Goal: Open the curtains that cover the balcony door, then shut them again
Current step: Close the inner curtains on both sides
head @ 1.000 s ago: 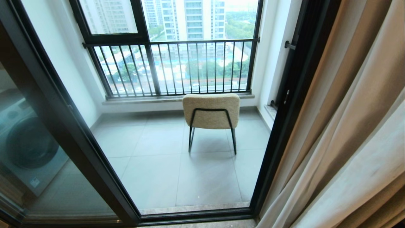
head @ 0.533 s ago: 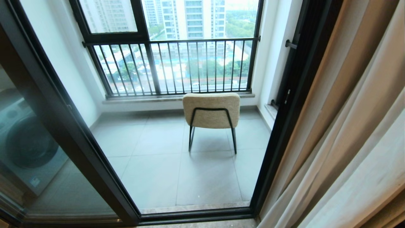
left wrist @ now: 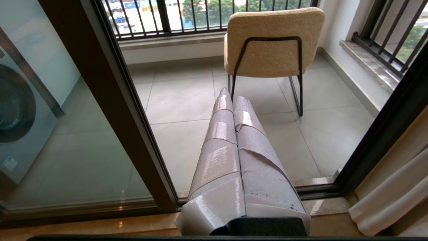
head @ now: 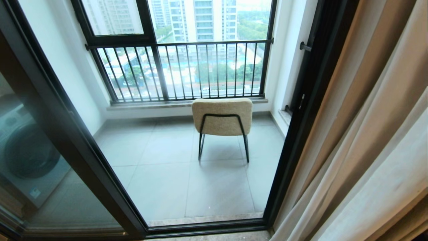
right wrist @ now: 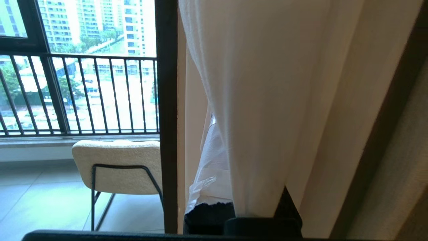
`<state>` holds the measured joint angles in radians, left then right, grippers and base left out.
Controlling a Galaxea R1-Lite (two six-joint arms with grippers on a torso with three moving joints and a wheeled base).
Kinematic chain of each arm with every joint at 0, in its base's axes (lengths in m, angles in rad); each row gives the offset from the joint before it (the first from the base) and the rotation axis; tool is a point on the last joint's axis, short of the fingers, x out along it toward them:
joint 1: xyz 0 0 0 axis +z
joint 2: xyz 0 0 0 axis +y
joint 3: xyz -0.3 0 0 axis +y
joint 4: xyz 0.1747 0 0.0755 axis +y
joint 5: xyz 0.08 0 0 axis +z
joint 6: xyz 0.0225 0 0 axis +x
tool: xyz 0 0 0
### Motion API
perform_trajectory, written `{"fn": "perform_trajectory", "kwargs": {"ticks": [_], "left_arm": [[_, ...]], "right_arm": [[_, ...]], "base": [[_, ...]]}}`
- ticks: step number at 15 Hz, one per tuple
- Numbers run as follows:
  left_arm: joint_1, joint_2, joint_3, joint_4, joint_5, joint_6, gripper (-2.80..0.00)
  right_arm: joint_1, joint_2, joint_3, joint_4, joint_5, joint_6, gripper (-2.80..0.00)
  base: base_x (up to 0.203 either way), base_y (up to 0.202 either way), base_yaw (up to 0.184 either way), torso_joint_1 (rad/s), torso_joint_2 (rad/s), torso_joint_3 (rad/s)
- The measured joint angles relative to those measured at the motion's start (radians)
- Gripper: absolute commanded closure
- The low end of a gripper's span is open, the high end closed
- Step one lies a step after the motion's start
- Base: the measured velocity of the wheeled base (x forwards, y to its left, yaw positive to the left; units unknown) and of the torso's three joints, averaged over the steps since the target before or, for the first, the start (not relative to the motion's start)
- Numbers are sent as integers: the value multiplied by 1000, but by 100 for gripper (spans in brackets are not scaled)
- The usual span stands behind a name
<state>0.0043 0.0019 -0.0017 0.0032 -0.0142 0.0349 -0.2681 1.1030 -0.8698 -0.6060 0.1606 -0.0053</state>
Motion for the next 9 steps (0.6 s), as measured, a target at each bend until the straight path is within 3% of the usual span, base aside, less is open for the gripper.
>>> {"fn": "perform_trajectory", "kwargs": {"ticks": [9], "left_arm": [[0,0,0,0,0,-3,0]], "right_arm": [[130,60,-1,-172,3,2,0]], "base": [[0,179,1,4,1,1]]}}
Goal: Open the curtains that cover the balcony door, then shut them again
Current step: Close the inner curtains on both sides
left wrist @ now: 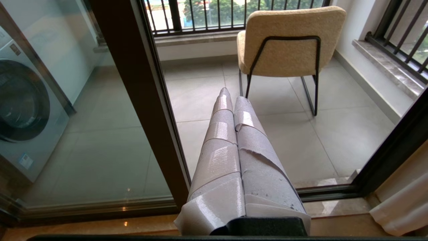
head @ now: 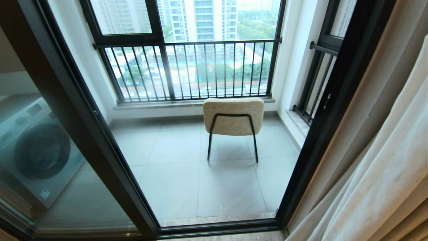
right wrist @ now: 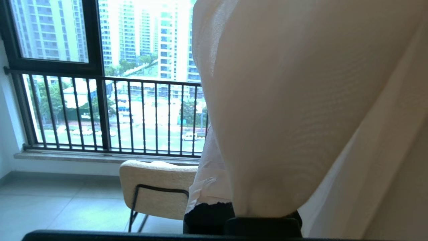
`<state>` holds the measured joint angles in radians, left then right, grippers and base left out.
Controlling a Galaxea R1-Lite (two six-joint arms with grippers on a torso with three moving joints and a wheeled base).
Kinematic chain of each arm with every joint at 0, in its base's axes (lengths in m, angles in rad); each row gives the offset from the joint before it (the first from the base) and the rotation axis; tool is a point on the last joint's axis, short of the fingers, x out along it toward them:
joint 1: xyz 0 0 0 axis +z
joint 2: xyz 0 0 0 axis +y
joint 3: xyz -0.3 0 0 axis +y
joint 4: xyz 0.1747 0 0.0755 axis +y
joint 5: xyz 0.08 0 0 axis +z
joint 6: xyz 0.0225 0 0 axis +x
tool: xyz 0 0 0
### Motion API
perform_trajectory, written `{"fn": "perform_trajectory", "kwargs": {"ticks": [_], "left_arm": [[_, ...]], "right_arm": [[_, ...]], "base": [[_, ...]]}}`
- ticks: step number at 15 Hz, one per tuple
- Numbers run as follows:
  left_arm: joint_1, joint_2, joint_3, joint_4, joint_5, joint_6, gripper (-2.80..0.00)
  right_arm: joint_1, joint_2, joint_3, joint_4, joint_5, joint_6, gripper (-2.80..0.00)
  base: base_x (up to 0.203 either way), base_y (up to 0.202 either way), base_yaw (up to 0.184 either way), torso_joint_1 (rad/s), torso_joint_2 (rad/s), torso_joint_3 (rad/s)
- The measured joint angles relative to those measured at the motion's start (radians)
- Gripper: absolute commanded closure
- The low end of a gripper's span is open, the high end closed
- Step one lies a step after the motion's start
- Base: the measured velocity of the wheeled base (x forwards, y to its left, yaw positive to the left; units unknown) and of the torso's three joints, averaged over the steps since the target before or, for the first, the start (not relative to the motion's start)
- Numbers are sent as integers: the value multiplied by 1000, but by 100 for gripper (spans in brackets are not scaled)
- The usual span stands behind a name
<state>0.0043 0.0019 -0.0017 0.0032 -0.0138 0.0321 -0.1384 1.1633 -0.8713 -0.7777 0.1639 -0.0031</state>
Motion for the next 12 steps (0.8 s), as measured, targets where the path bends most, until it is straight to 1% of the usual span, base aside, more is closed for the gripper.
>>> {"fn": "perform_trajectory", "kwargs": {"ticks": [5,12], "left_arm": [[0,0,0,0,0,-5,0],[-1,0,0,0,1,-5,0]], "right_arm": [[31,64,-8,-123,0,3,0],[69,136,-19,-206,0,-1,0]], "base": [[0,192,1,1,2,2],[0,179,2,5,2,1]]}}
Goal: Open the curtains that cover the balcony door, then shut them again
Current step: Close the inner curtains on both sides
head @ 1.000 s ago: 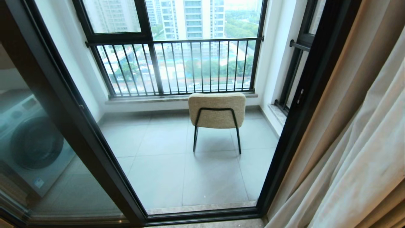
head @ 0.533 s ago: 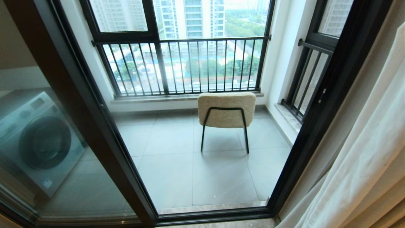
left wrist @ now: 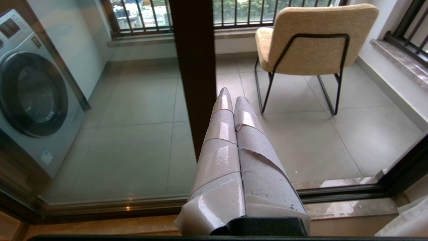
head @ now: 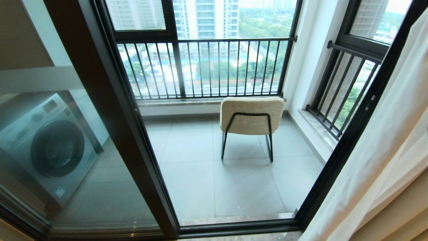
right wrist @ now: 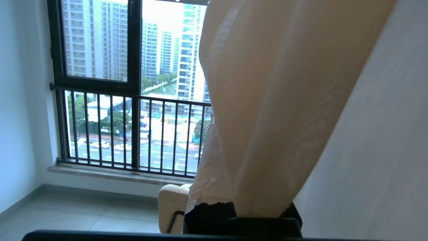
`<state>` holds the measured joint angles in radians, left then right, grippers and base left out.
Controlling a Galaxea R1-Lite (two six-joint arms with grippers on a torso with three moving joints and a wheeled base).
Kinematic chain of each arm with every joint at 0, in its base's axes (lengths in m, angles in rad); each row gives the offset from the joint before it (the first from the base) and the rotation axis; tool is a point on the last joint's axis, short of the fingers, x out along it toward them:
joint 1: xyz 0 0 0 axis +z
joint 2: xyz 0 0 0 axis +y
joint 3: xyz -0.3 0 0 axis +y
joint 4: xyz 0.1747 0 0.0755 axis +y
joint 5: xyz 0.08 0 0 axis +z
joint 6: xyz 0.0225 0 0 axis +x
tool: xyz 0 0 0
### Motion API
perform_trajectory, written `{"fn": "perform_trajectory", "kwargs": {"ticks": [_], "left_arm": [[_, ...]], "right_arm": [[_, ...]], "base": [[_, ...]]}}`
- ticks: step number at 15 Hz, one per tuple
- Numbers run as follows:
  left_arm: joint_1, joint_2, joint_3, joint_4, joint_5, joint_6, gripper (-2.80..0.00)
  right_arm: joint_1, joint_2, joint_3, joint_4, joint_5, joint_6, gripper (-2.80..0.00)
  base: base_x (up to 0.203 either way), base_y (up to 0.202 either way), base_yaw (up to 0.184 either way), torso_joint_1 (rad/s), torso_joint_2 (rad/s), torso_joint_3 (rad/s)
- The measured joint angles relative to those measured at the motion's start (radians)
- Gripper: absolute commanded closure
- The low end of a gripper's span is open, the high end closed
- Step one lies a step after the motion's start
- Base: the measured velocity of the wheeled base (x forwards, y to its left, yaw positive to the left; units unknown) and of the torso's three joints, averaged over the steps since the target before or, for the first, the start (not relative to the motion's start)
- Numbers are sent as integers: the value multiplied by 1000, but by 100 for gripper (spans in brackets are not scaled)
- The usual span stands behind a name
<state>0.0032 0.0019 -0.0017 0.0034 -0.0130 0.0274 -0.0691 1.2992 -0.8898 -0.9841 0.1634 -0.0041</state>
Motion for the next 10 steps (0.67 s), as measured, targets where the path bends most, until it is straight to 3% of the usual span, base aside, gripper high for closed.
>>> {"fn": "perform_trajectory", "kwargs": {"ticks": [10], "left_arm": [[1,0,0,0,0,0,0]], "right_arm": [[19,79,-47,-62,0,0,0]], "base": [[0,187,2,1,2,3]]}}
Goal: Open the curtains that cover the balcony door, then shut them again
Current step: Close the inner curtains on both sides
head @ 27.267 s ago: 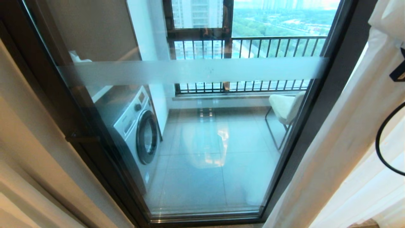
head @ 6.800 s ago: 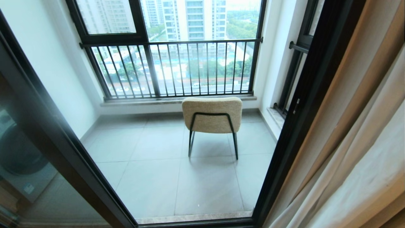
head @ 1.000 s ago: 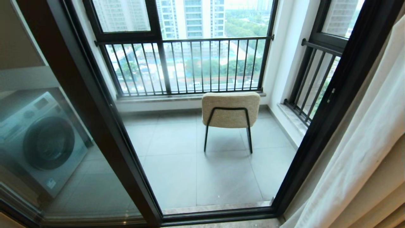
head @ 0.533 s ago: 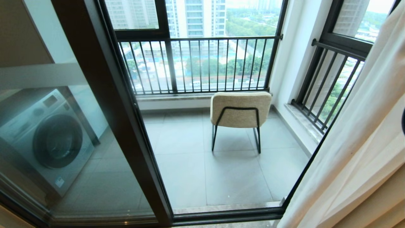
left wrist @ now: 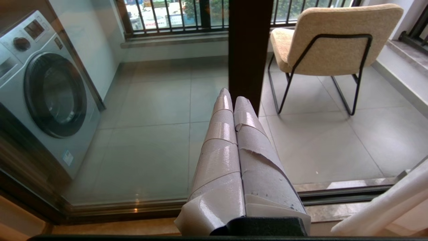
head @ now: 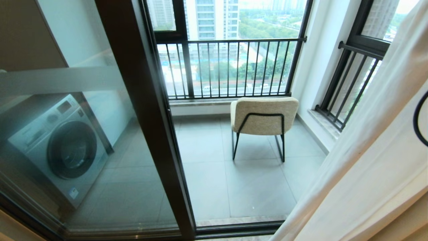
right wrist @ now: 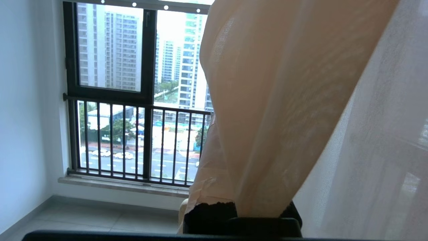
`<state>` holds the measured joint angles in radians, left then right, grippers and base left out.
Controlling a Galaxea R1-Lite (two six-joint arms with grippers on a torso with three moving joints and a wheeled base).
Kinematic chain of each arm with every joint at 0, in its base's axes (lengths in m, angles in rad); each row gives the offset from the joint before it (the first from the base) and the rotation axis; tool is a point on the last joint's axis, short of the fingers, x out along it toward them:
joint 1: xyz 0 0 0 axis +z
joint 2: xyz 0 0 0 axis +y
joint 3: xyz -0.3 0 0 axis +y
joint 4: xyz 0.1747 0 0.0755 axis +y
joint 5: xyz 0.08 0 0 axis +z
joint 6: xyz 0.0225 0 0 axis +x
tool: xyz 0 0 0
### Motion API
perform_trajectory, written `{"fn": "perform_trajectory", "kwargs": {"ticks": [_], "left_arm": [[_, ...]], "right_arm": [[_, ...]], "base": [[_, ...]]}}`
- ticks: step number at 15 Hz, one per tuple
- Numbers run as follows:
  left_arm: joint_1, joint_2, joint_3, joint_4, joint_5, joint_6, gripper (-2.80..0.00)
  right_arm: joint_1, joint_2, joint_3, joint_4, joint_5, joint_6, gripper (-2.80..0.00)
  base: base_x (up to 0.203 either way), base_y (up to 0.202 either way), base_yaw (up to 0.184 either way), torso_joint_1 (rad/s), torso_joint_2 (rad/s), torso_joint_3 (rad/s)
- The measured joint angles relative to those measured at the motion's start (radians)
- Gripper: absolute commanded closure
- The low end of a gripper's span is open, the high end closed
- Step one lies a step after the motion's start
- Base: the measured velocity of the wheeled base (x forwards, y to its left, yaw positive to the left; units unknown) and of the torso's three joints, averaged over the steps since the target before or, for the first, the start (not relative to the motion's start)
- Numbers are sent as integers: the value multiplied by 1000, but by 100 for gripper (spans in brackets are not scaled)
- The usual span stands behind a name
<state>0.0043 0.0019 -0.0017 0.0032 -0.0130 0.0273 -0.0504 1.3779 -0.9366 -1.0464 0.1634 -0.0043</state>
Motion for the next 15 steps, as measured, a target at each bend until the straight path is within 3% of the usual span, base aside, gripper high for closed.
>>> {"fn": "perform_trajectory", "kwargs": {"ticks": [15], "left_arm": [[0,0,0,1,-1,2,0]], "right_arm": [[0,5,-4,1,1,1,0]], "base": [[0,183,2,1,3,2]]}}
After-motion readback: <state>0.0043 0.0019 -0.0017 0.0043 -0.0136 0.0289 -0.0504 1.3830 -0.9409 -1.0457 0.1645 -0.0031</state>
